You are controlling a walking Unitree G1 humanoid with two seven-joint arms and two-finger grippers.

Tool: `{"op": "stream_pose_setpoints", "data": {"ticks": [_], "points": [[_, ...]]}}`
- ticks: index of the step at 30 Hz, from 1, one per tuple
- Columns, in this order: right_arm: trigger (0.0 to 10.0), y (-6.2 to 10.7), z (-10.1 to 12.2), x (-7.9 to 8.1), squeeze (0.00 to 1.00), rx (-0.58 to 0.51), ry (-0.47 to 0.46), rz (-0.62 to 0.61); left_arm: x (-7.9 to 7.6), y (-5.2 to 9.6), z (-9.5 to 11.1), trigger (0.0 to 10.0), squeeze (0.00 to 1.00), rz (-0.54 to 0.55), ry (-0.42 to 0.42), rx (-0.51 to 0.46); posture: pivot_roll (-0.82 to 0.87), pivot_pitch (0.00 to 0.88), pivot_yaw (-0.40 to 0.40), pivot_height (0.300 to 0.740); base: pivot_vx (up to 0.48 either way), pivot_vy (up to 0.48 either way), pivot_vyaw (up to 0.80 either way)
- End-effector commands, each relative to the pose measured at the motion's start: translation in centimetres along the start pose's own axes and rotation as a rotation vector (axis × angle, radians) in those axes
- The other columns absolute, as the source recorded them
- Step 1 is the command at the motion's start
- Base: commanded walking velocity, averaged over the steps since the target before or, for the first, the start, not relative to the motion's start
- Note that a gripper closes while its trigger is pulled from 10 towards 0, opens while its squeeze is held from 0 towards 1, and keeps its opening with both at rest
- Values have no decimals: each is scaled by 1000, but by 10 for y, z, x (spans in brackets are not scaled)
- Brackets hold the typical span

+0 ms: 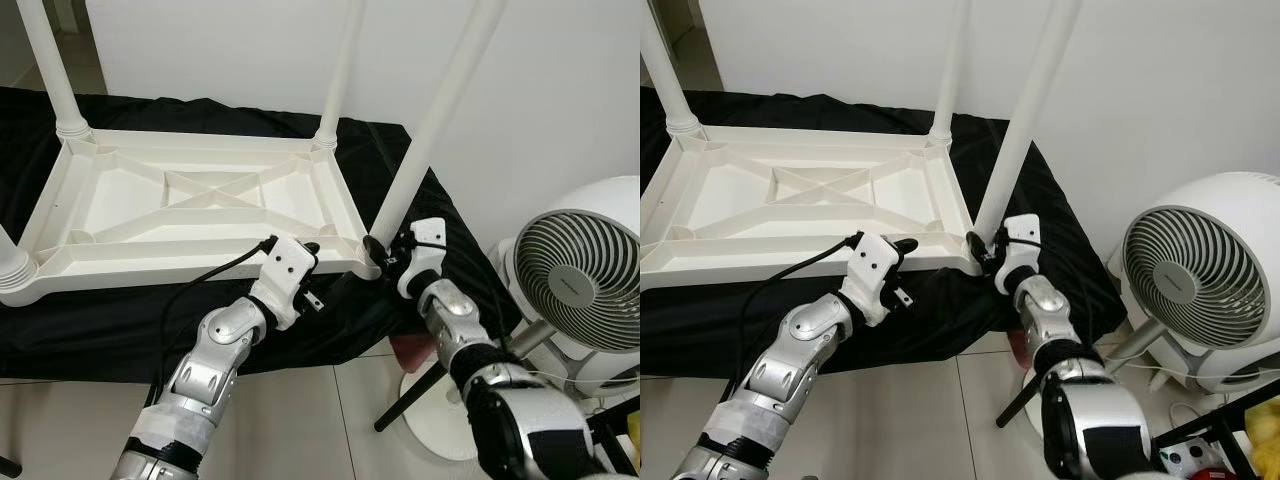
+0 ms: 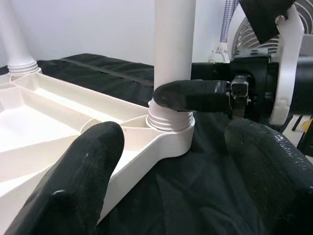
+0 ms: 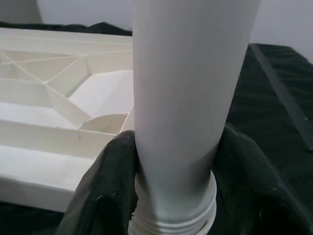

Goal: Building children table

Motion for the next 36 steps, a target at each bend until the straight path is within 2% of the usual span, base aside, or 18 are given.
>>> {"op": "stream_pose_setpoints", "data": {"ticks": [1, 2, 4, 9, 10, 12, 14, 17, 18, 19, 20, 21, 23, 24, 26, 30, 31, 36], "points": [[0, 9, -20, -4, 0, 78, -31, -60, -11, -1, -1, 10000, 0, -60, 9, 7, -20, 0, -160, 740, 0, 0, 0], [0, 12, -23, -6, 0, 86, -45, -129, -11, -1, -1, 10000, 0, -58, 13, 7, -23, 0, -163, 740, 0, 0, 0], [0, 12, -23, -6, 0, 86, -45, -129, -11, -1, -1, 10000, 0, -58, 13, 7, -23, 0, -163, 740, 0, 0, 0], [0, 26, -38, -5, 0, 188, -58, -387, -9, 0, -2, 10000, 0, -50, 22, 10, -36, 0, -156, 740, 0, 0, 0], [0, 26, -38, -5, 0, 188, -58, -387, -9, 0, -2, 10000, 0, -50, 22, 10, -36, 0, -156, 740, 0, 0, 0], [0, 23, -34, 20, 0, 192, -48, -396, -11, -1, -3, 10000, 0, -58, 30, 15, -39, 0, -152, 740, 0, 0, 0], [0, 20, -33, 29, 0, 189, -65, -365, -12, -1, -4, 10000, 0, -61, 30, 17, -39, 0, -155, 740, 0, 0, 0], [0, 18, -30, 32, 0, 177, -58, -344, -13, -1, -4, 10000, 0, -62, 29, 18, -39, 0, -155, 740, 0, 0, 0], [4980, 18, -27, 29, 0, 153, -51, -324, -13, -1, -3, 10000, 0, -59, 31, 16, -27, 0, -162, 740, 0, 0, 0], [4980, 18, -24, 28, 0, 138, -44, -315, -13, 0, -3, 10000, 0, -56, 33, 14, -27, 0, -162, 740, 0, 0, 0], [10000, 18, -22, 24, 16, 125, -54, -316, -13, 0, -3, 10000, 0, -54, 34, 14, -25, 0, -164, 740, 0, 0, 0], [10000, 18, -20, 19, 471, 112, -53, -315, -13, 0, -3, 10000, 0, -51, 34, 15, -25, 0, -164, 740, 0, 0, 0], [10000, 18, -20, 19, 471, 112, -53, -315, -13, 0, -3, 10000, 0, -51, 34, 15, -25, 0, -164, 740, 0, 0, 0], [10000, 19, -17, 17, 1000, 97, -52, -305, -13, 1, -3, 10000, 0, -50, 34, 16, -22, 0, -167, 740, 0, 0, 0], [10000, 22, -7, 9, 1000, 75, -64, -282, -14, 3, -4, 10000, 0, -50, 38, 17, -22, 0, -168, 740, 0, 0, 0], [10000, 23, -11, -2, 1000, 88, -46, -229, -17, 4, -5, 10000, 0, -60, 38, 22, -17, 0, -172, 740, 0, 0, 0], [10000, 23, -13, -5, 0, 89, -29, -155, -20, 5, -6, 10000, 0, -73, 45, 29, -17, 0, -170, 740, 0, 0, 0], [10000, 23, -11, -8, 0, 66, 56, 35, -29, 8, -9, 10000, 0, -120, 39, 48, -16, 0, -169, 740, 0, 0, 0]]}}
Point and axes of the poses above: a point about 5 cm out from each wrist's last joint towards the gripper, its own y axis pointing back from the gripper into the wrist, its own z axis along the axis of the wrist's last joint, x = y × z, the point moved 5 cm from there along -y, pointing out of the wrist towards the gripper, and after that the axes turned 9 degrees about y, right-handed, at the moved point
